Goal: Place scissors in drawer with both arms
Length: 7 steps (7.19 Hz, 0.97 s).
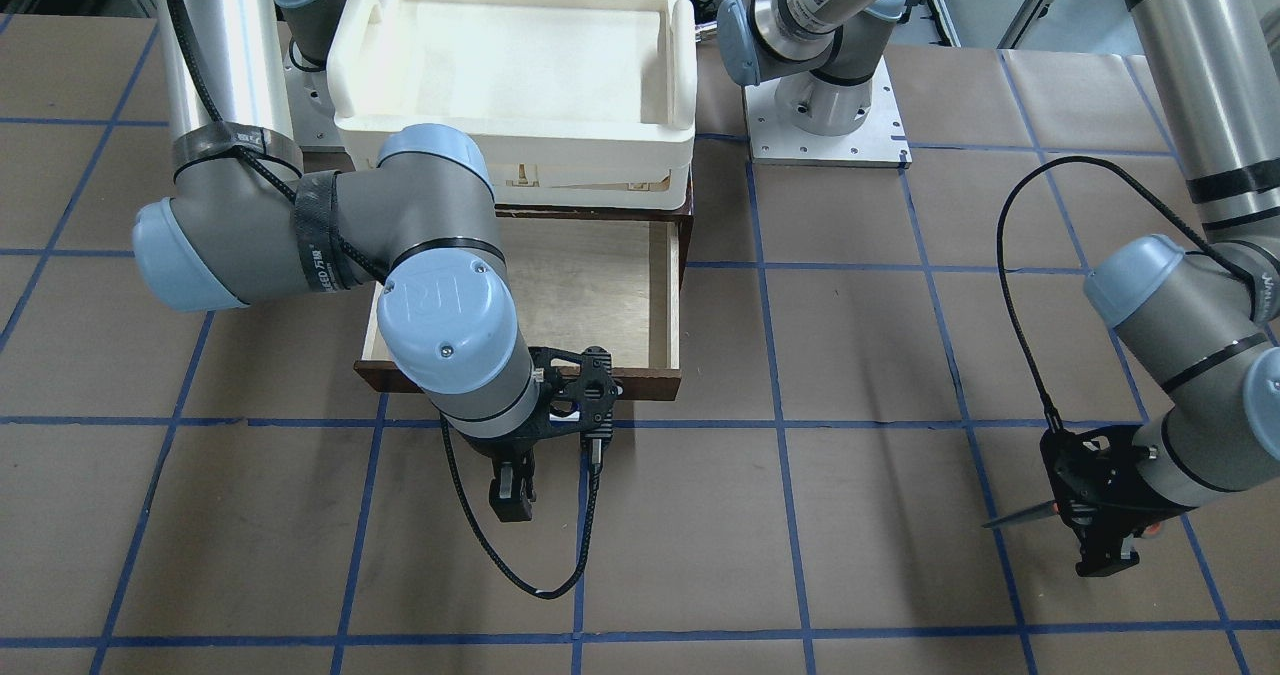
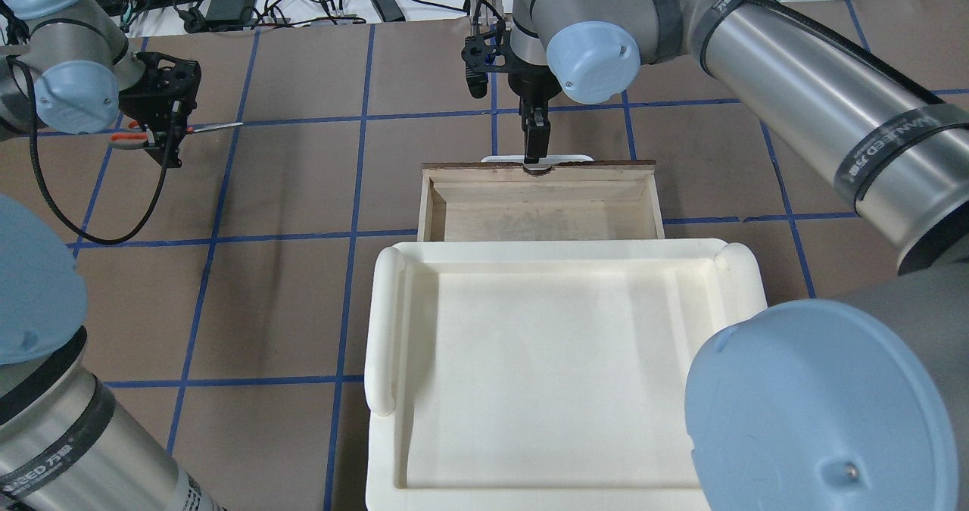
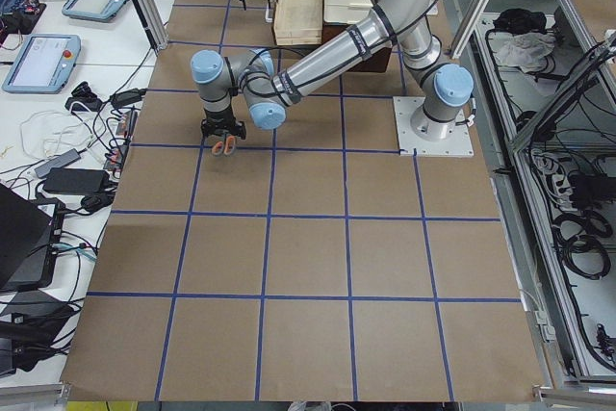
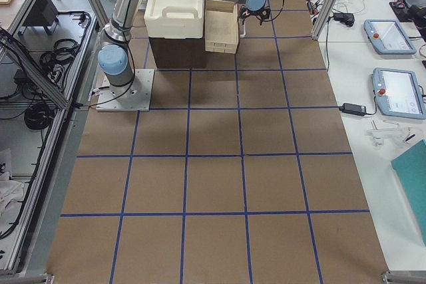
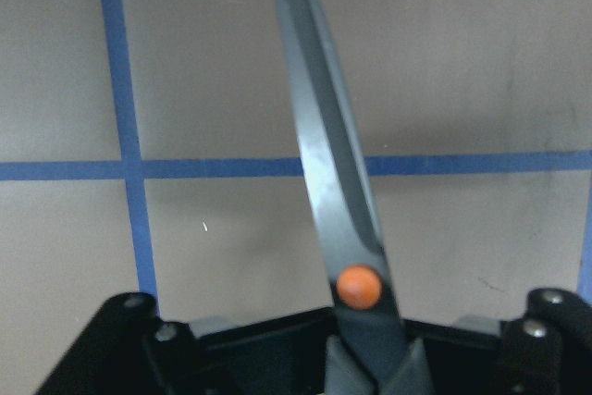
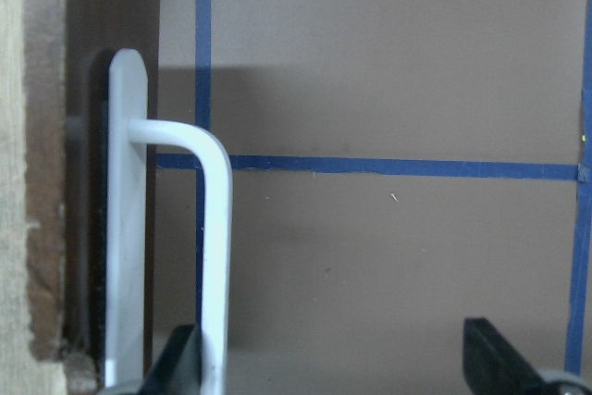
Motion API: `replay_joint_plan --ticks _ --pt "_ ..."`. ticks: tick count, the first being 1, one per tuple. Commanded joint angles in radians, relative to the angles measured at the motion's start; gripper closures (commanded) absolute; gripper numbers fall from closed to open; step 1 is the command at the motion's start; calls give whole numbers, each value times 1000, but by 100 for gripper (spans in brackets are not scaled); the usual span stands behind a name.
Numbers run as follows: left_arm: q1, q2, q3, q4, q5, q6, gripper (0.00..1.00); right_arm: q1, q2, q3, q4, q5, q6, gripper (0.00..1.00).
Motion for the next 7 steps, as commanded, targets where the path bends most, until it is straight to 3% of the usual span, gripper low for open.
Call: replay_joint_plan --ticks 1,4,7 --pt "-1 0 0 -1 -9 -1 100 0 4 -10 1 0 0 0" --pt "-32 6 0 -1 -4 -1 100 -2 -28 -10 16 13 4 0" --pt "-69 43 2 -23 -7 -12 100 -38 -143 -10 152 18 17 0"
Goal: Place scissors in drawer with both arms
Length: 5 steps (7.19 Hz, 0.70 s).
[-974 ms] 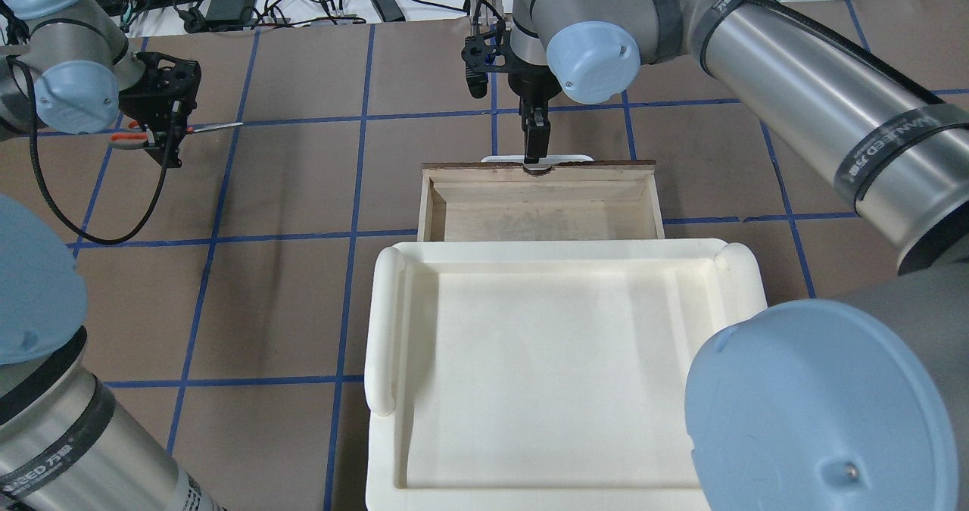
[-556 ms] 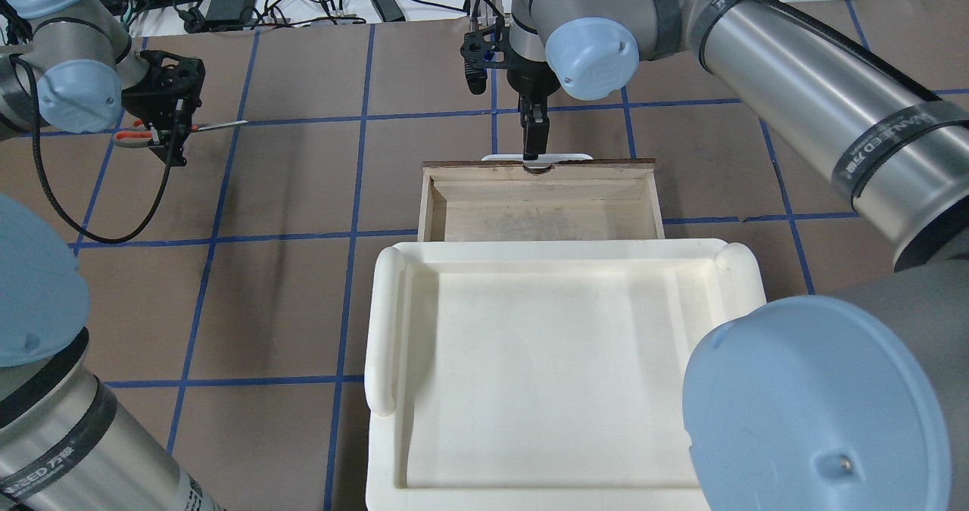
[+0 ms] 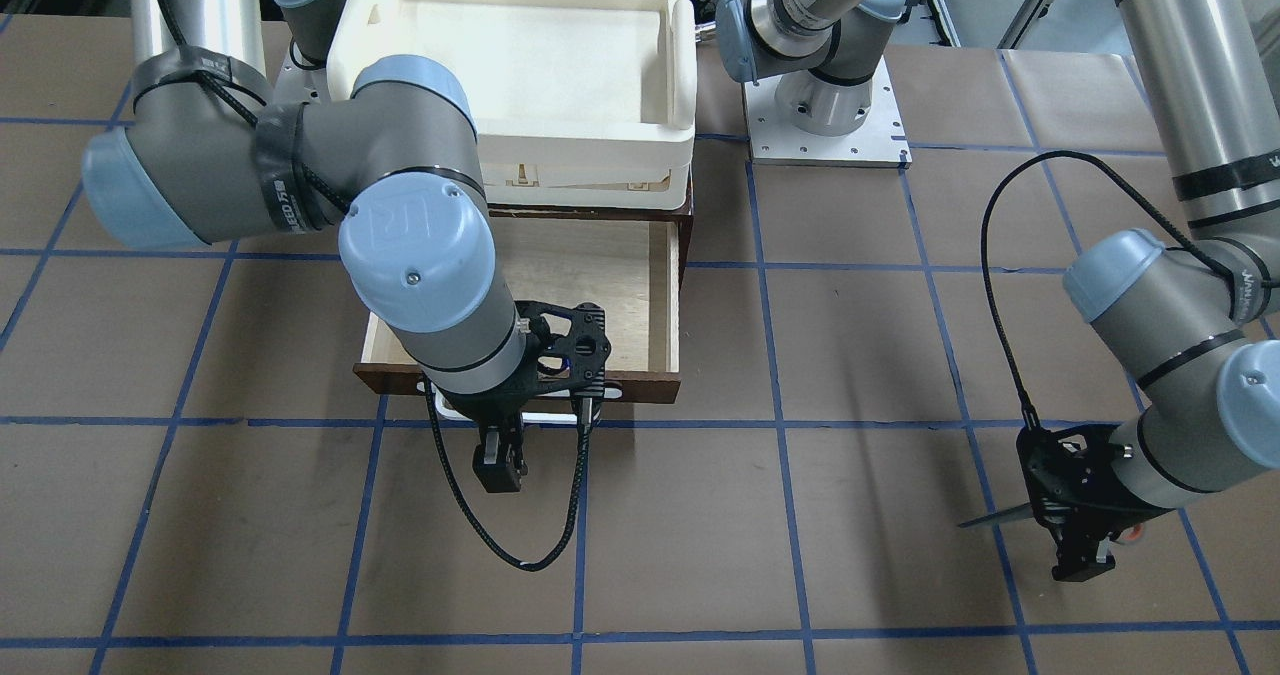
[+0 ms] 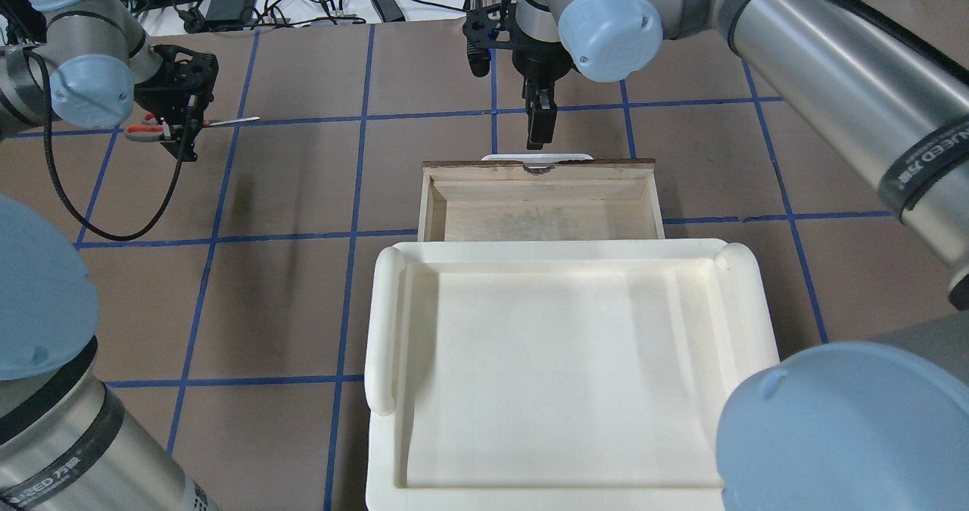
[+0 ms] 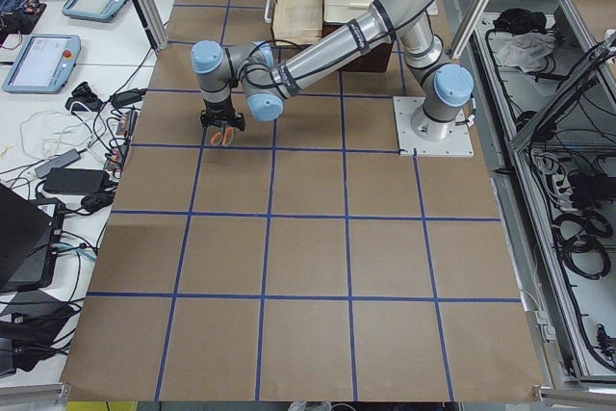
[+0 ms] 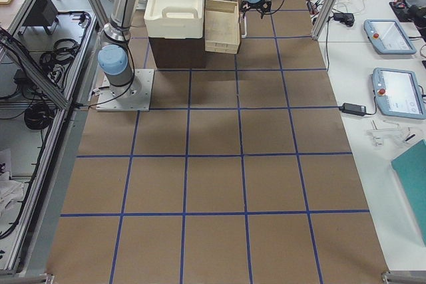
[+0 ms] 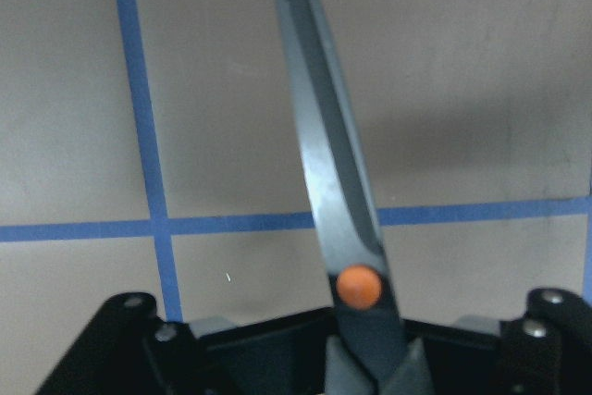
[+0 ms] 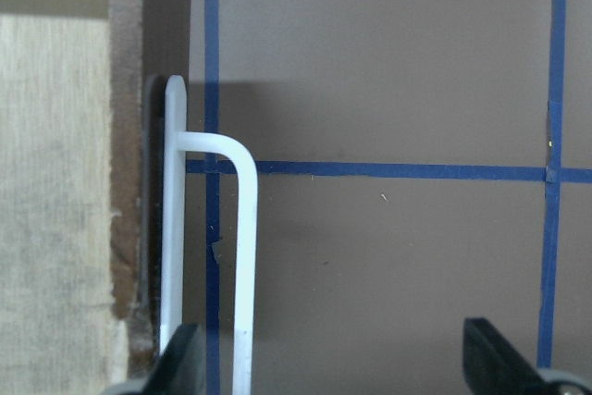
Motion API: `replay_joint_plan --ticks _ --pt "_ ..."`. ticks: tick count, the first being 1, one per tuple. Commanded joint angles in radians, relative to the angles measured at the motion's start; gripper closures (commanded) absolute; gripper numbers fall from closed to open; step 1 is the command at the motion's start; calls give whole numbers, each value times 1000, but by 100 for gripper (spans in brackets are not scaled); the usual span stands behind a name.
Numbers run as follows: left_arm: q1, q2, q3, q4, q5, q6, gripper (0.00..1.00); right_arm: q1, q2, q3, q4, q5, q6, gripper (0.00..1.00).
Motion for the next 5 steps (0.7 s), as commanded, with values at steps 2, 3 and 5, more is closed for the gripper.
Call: replay_joint_plan --ticks 2,3,5 --pt "-87 58 1 -43 -1 -9 100 -58 -163 15 169 16 11 0" --pt "-131 78 1 -46 -3 -23 100 -67 -219 26 250 16 12 0" --pt "-229 110 -1 -57 -24 -87 100 -122 -322 102 275 16 85 0"
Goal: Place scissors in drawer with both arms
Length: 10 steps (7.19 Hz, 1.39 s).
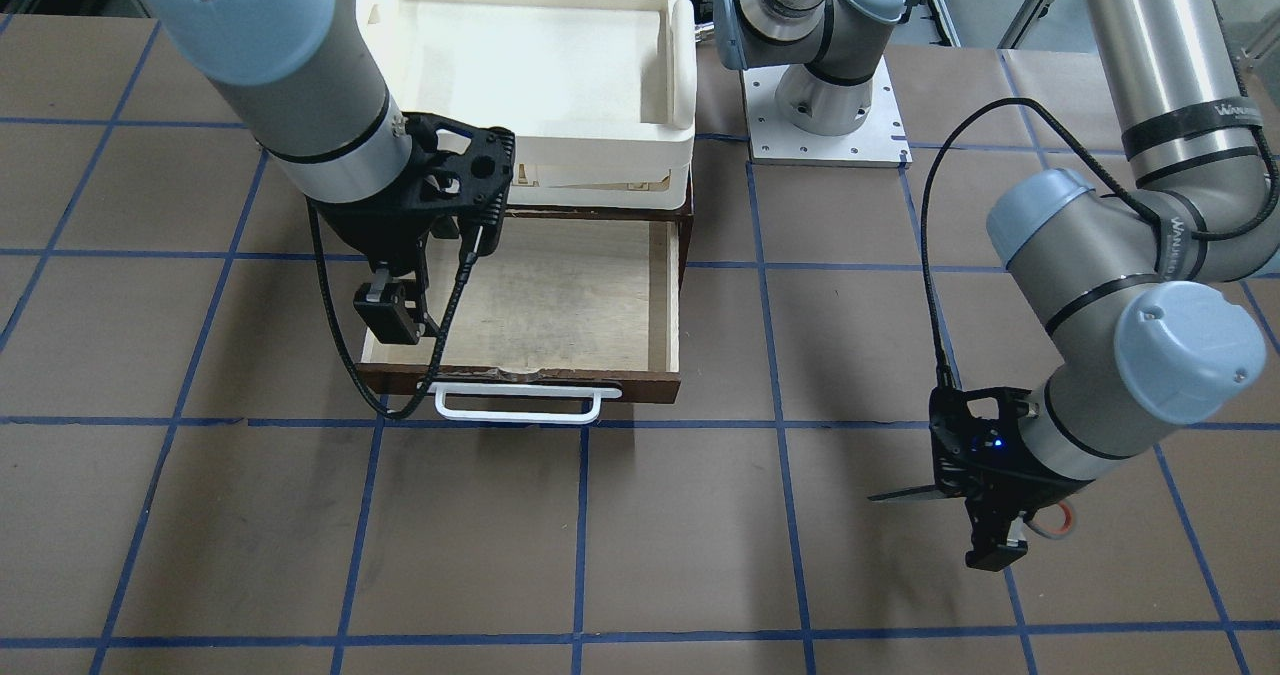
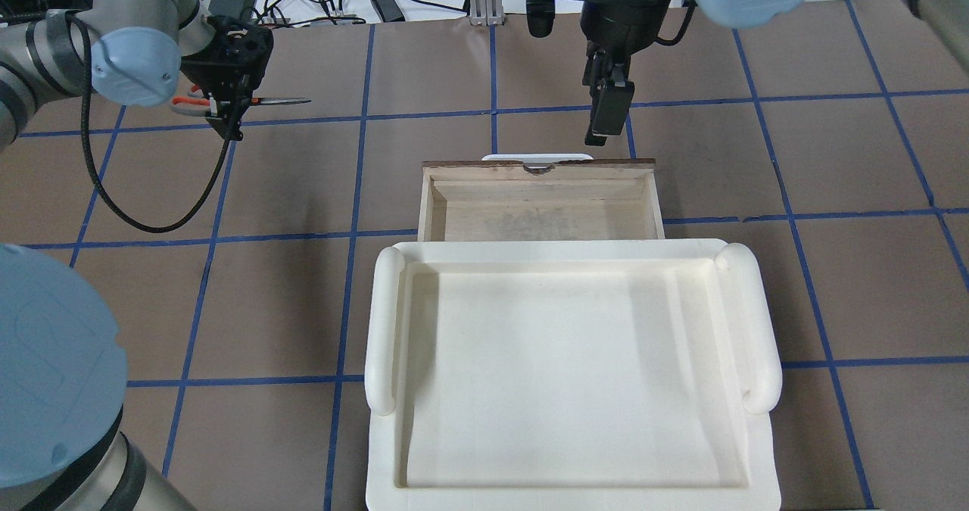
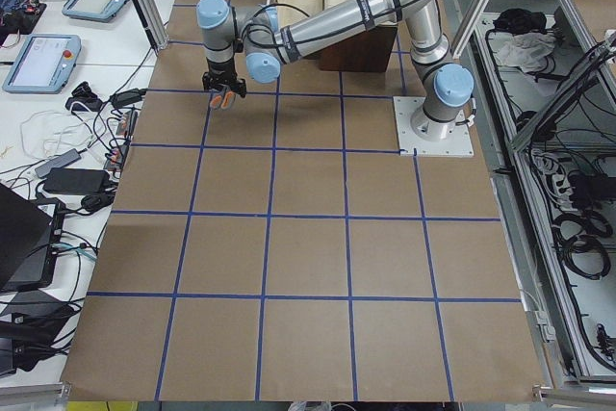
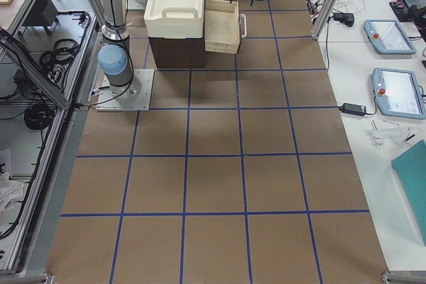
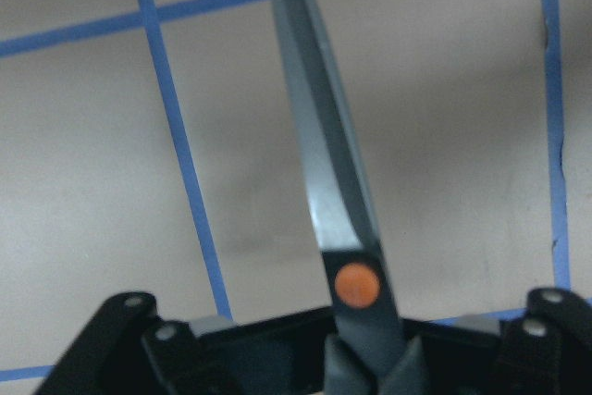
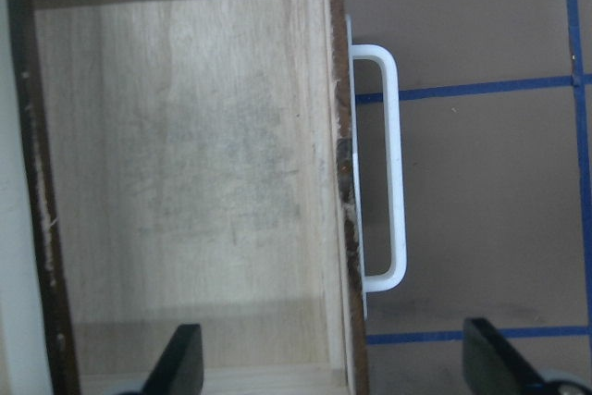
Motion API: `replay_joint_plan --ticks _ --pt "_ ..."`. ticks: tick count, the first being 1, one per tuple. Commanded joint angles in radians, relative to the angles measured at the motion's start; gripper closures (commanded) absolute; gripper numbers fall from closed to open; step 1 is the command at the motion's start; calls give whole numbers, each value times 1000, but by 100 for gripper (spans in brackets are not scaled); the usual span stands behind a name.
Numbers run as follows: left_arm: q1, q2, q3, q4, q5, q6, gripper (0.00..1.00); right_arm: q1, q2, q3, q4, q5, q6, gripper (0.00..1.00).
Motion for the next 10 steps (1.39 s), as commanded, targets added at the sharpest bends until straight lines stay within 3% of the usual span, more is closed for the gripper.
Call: replay_joint_plan --ticks 1,3,6,8,9,10 --pt "-114 42 -1 -25 -21 -118 100 -73 -102 77 16 1 94 0" --pt "-203 81 -13 -51 -79 -231 100 -87 -153 113 14 1 338 0" --pt "-342 131 -54 -50 -81 -386 100 -85 -188 120 13 -5 721 0" --pt "-427 134 -70 -50 -70 -457 100 -91 -194 124 7 -17 757 0" --pt "-465 126 -80 -45 -67 -483 100 -100 -194 126 -77 -19 751 0" --pt "-495 138 -97 -41 -68 -499 100 -100 -194 129 -79 -11 748 0"
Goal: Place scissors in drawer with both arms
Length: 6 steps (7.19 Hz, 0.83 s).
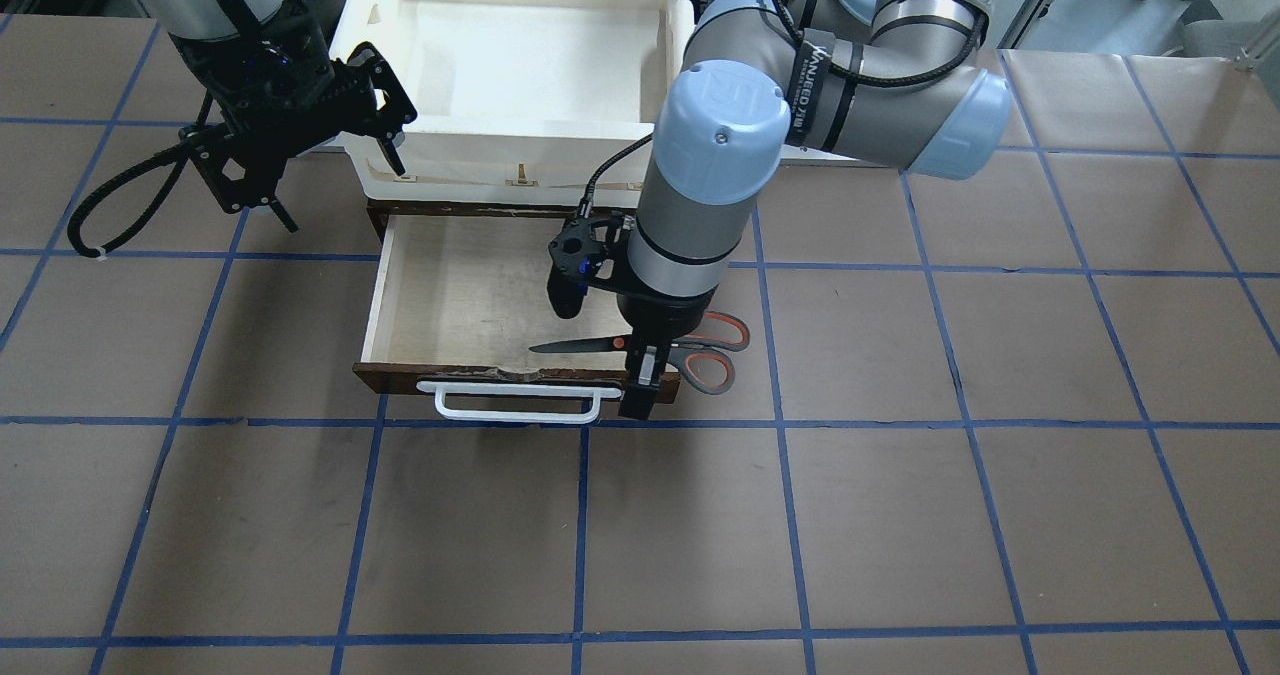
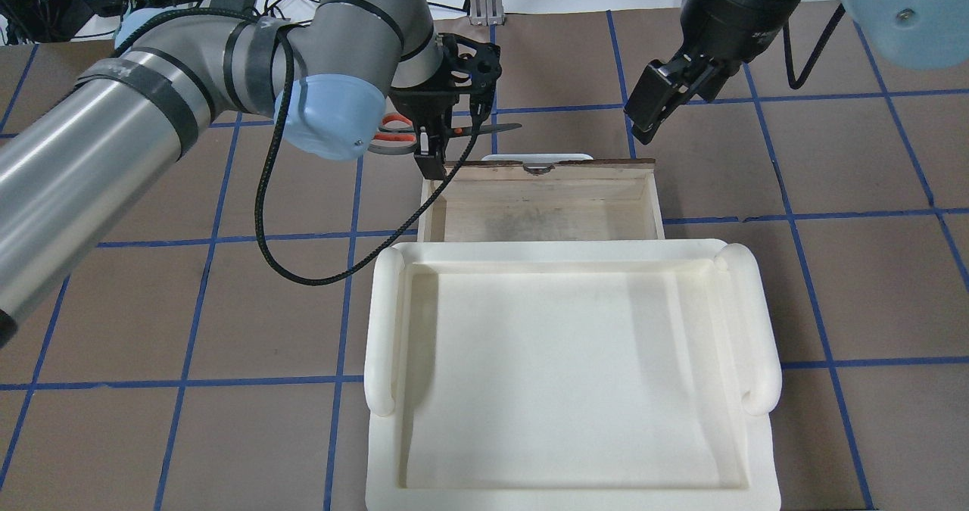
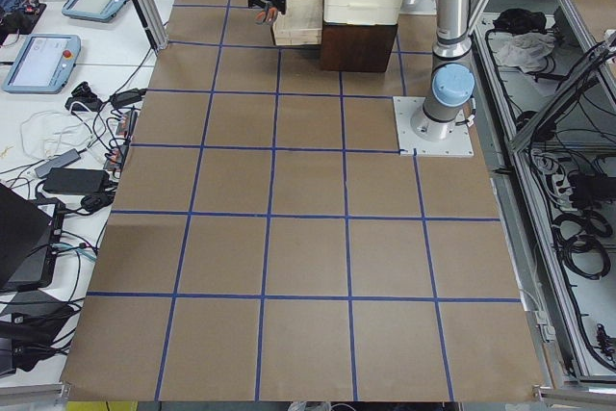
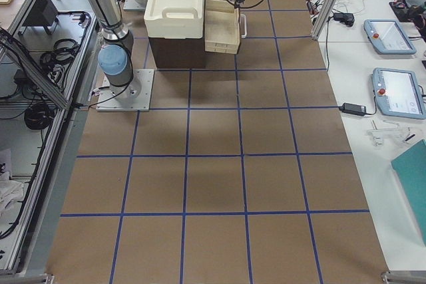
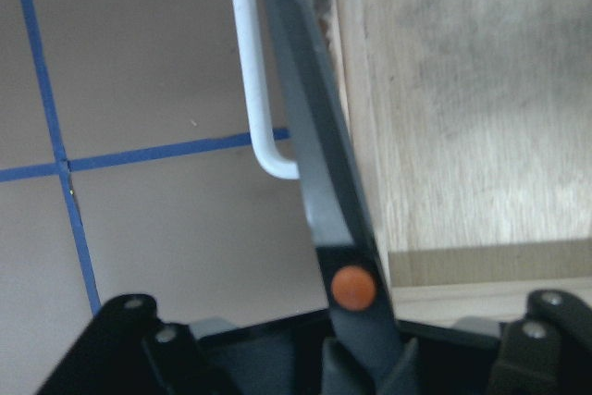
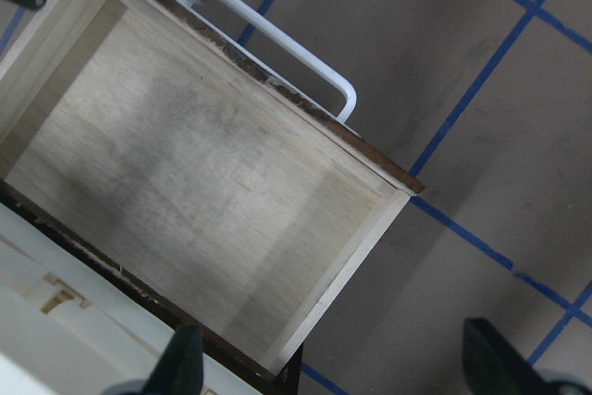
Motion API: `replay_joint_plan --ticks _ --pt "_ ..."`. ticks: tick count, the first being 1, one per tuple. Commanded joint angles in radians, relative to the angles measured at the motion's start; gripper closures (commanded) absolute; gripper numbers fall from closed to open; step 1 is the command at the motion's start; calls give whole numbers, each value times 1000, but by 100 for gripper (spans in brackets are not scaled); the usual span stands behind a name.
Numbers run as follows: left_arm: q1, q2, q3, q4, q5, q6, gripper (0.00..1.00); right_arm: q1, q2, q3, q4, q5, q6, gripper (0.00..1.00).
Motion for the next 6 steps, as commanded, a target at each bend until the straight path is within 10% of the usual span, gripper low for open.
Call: replay_joint_plan --ticks 1,5,6 --pt "-73 13 -30 5 1 -33 100 -1 -7 20 -31 -2 28 0" --pt "-147 19 -85 8 2 -176 100 -2 -24 32 -34 -8 188 0" --pt "-147 16 -85 11 2 -176 75 -2 -24 32 -42 -10 203 0"
